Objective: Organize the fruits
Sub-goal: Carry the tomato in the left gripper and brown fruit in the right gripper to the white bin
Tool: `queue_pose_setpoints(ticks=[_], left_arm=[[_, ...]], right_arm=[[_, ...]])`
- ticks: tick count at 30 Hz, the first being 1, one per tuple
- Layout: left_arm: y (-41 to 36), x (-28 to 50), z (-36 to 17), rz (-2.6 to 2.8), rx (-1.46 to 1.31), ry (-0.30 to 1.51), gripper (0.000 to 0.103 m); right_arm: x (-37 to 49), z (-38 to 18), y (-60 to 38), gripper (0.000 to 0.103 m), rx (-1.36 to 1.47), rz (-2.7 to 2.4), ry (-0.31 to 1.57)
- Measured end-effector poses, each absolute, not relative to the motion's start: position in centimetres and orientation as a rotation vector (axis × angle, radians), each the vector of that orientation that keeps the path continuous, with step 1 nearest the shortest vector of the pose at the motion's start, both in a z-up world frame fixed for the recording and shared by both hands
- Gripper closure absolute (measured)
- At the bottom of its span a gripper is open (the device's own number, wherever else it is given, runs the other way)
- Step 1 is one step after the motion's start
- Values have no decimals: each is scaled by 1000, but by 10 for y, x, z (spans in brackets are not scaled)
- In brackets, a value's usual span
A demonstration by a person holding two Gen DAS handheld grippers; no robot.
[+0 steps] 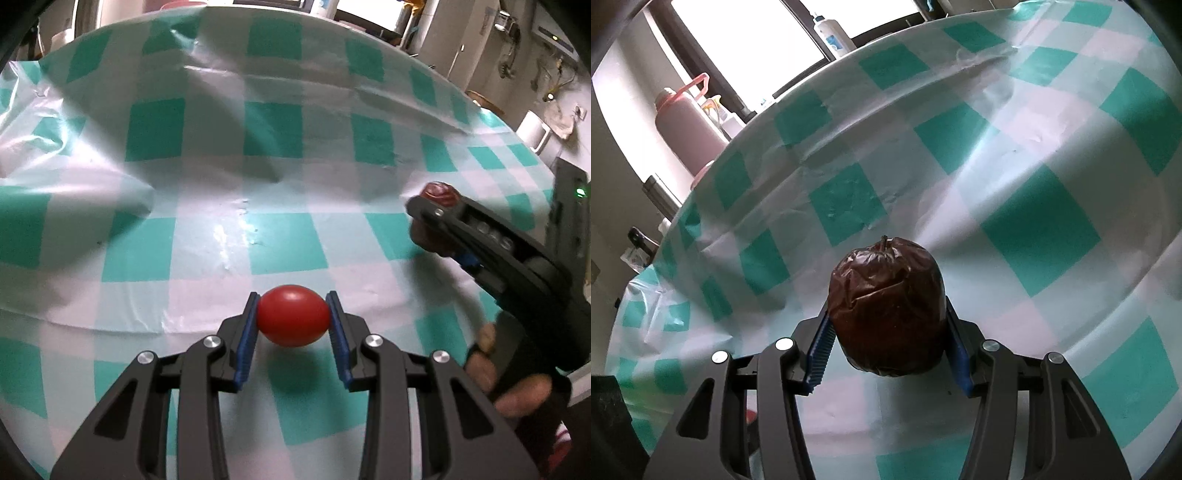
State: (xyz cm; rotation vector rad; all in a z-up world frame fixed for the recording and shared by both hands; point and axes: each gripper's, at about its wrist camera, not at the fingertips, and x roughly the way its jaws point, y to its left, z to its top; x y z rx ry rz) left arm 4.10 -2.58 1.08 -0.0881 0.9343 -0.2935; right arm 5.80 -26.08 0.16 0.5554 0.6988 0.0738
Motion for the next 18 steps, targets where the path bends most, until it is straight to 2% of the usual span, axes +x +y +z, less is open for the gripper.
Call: queue_pose_setpoints(ticks=[5, 11, 18], left_arm=[[-22, 24, 20, -272, -91, 916, 67], [-20, -36, 24, -286, -58, 924, 67], [-39, -106, 24, -350, 59, 921, 67]], right_arm=[[57, 4, -263, 50, 570, 81, 689], [48, 6, -270, 50, 629, 190, 670], [-38, 25, -290, 50, 666, 209, 652]])
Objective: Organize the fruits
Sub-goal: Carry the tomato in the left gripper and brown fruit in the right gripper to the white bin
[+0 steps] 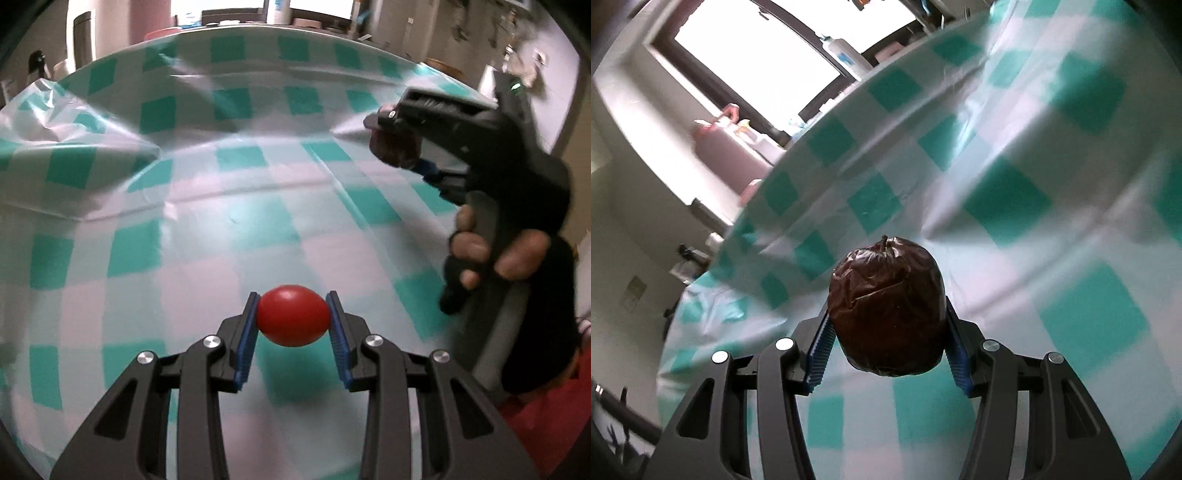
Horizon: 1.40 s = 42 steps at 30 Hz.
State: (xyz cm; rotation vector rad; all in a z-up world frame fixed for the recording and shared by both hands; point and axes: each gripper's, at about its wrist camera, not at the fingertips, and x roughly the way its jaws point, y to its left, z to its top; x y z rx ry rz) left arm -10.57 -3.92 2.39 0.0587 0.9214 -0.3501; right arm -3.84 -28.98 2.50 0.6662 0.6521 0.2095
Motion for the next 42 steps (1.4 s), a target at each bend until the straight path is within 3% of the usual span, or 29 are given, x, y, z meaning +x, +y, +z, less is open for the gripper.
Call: queue_pose_setpoints(ticks=[10, 23, 42], left_arm=[[-89, -165, 26, -432, 200, 865, 67], [-170, -224, 21, -622, 389, 839, 67], [-285, -308, -31, -847, 770, 806, 67]], right_arm=[[-156, 38, -344, 50, 633, 194, 632], [-286, 4, -431, 50, 659, 101, 627], [-390, -61, -526, 50, 786, -151, 659]])
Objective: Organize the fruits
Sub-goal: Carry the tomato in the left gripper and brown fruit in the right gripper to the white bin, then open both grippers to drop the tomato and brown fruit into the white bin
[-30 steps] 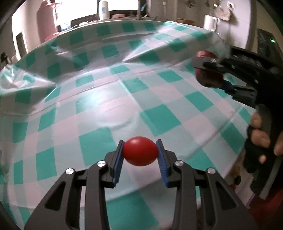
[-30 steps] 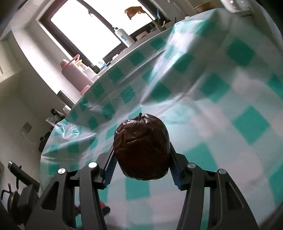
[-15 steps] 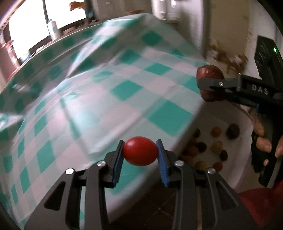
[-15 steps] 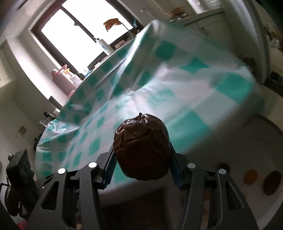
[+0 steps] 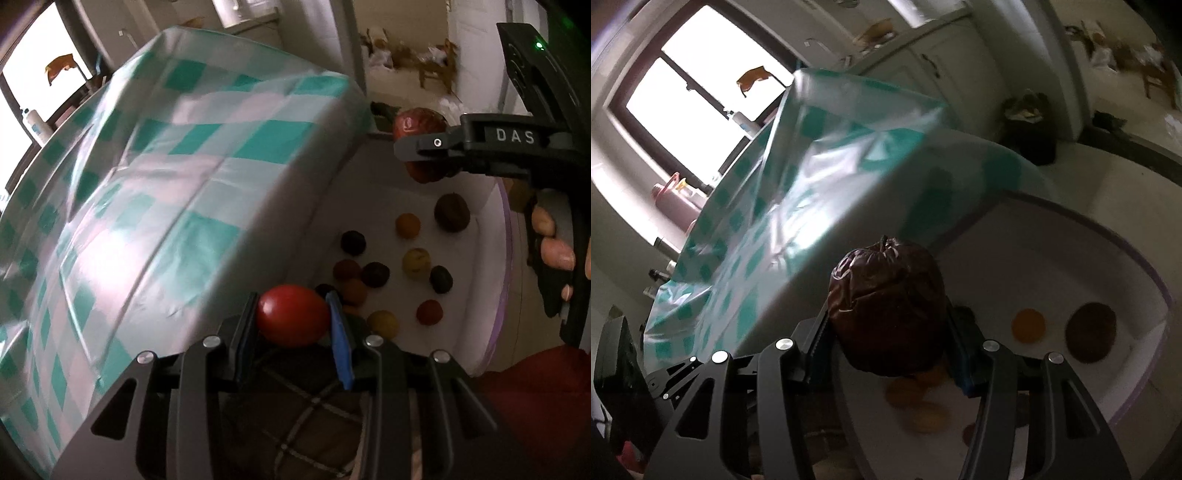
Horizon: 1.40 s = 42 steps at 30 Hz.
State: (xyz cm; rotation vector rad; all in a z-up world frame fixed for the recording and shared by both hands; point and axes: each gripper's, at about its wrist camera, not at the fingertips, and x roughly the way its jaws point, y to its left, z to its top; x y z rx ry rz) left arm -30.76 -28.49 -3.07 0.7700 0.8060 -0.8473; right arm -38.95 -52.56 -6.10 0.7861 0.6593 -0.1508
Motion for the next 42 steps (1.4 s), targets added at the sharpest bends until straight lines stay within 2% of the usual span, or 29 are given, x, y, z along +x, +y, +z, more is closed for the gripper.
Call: queue_pose_setpoints(ticks=[15, 23, 29, 42], left_arm=[[-334, -322, -90, -911, 929, 878, 67], [-360, -319, -147, -937, 990, 1000, 67], [-373, -313, -180, -925, 1028, 1079, 67], [-377, -302, -192, -905, 989, 1125, 65]], right_arm=[[-393, -130, -545, 50, 763, -293, 870], [-384, -160, -545, 50, 613, -385, 1044], [-381, -175, -542, 50, 573, -402, 1096], [-373, -179, -540, 49, 553, -420, 1147]])
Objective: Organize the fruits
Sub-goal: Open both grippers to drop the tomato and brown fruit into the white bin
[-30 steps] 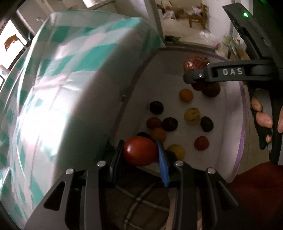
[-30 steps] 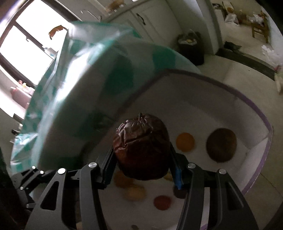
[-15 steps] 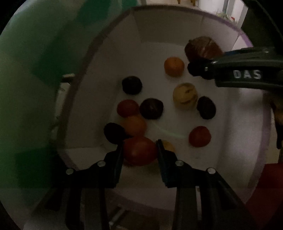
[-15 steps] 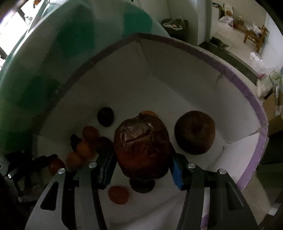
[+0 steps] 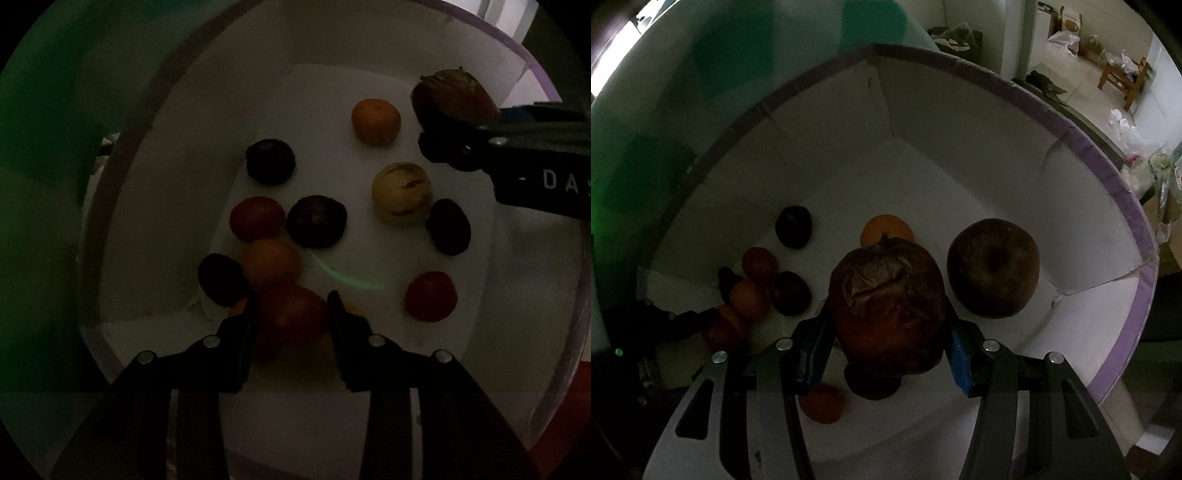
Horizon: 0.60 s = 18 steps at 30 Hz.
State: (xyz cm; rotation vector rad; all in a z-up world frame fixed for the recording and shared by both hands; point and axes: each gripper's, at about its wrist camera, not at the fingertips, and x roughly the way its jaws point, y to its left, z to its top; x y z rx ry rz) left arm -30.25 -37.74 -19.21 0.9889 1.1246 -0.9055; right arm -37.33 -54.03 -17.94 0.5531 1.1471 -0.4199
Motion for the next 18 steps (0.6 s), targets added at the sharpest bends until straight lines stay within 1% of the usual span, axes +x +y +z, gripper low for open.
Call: queue_pose_setpoints(ticks=[2, 5, 7, 9, 11, 13, 14, 15, 18], left_arm=[[-377, -299, -191, -907, 971, 1127, 65], [-375, -298, -184, -915, 944, 1102, 61], [-372, -298, -178, -921, 935, 1071, 56], [-371, -300, -171, -930, 926, 1036, 43], [-367, -301, -166, -936, 921, 1009, 39], [-368, -301, -162, -943, 918, 996, 37], [-367, -302, -160, -944, 915, 990, 29], [-366, -302, -157, -946, 907, 981, 25], [-362, -301, -149, -935, 900, 952, 25]], right_arm=[[-372, -179, -541, 49, 558, -423, 1150], [-371, -178, -541, 49, 562, -427, 1155], [-372, -176, -540, 46, 565, -427, 1151], [-372, -173, -540, 38, 574, -425, 1127], [-371, -168, -540, 35, 563, -431, 1116], [-374, -165, -540, 34, 558, -439, 1110], [-375, -163, -542, 32, 561, -442, 1106], [-376, -160, -543, 30, 565, -448, 1097], [-378, -152, -546, 26, 563, -462, 1076]])
